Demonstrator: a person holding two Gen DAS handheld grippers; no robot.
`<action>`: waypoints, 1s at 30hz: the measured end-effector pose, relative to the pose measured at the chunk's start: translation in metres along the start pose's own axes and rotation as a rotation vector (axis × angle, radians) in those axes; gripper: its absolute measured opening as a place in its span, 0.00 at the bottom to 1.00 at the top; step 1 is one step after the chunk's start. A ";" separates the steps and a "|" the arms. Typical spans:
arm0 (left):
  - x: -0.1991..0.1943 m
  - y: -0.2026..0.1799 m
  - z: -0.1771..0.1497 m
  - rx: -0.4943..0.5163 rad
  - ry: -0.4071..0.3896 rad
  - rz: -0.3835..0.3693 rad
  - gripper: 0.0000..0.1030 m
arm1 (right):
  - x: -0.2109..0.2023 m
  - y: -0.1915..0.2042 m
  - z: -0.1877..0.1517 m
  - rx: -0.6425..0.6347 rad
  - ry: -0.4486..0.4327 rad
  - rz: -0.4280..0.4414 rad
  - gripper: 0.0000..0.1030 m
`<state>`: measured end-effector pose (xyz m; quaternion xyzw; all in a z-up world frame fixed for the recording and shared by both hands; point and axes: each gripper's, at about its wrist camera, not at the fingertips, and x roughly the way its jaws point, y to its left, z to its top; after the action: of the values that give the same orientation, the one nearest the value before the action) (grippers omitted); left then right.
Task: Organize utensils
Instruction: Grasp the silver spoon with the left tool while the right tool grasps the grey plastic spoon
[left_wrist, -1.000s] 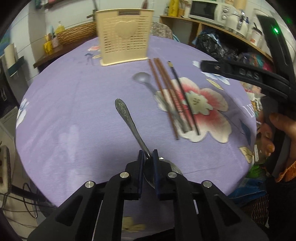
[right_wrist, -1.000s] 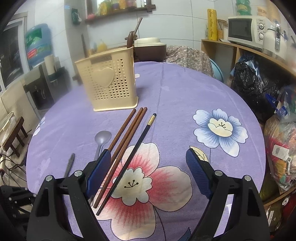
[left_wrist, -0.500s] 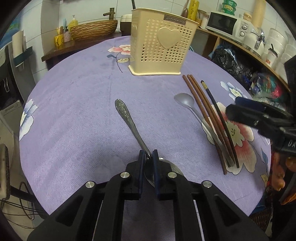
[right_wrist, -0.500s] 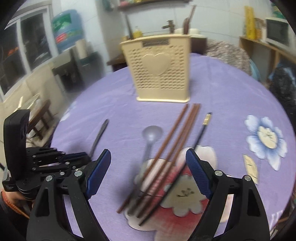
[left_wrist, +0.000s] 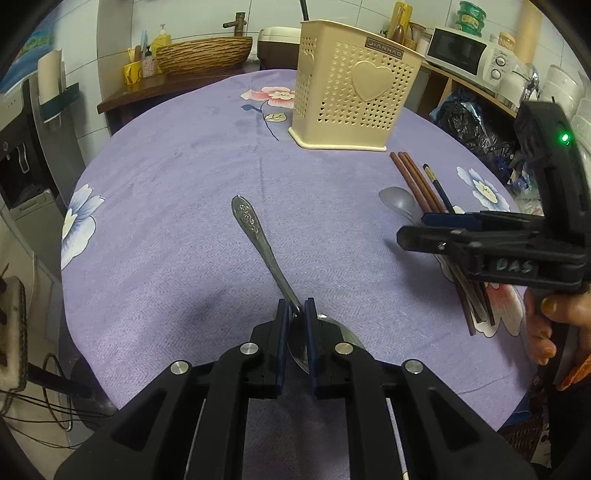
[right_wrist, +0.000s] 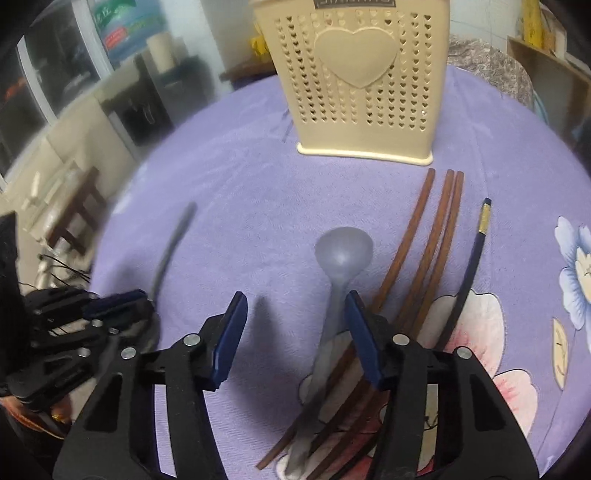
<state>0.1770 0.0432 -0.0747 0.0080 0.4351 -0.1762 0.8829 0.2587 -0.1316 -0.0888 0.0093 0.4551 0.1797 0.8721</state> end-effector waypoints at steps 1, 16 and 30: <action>0.000 0.001 0.000 -0.002 0.001 -0.005 0.10 | 0.002 0.001 0.001 -0.008 0.001 -0.037 0.48; 0.018 0.013 0.031 -0.063 0.018 0.057 0.43 | 0.015 -0.006 0.022 -0.070 0.037 -0.168 0.53; 0.049 0.016 0.075 -0.021 0.072 0.162 0.16 | 0.022 -0.005 0.033 -0.083 0.051 -0.161 0.36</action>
<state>0.2670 0.0307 -0.0678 0.0404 0.4661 -0.0990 0.8783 0.2981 -0.1239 -0.0876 -0.0680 0.4684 0.1281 0.8715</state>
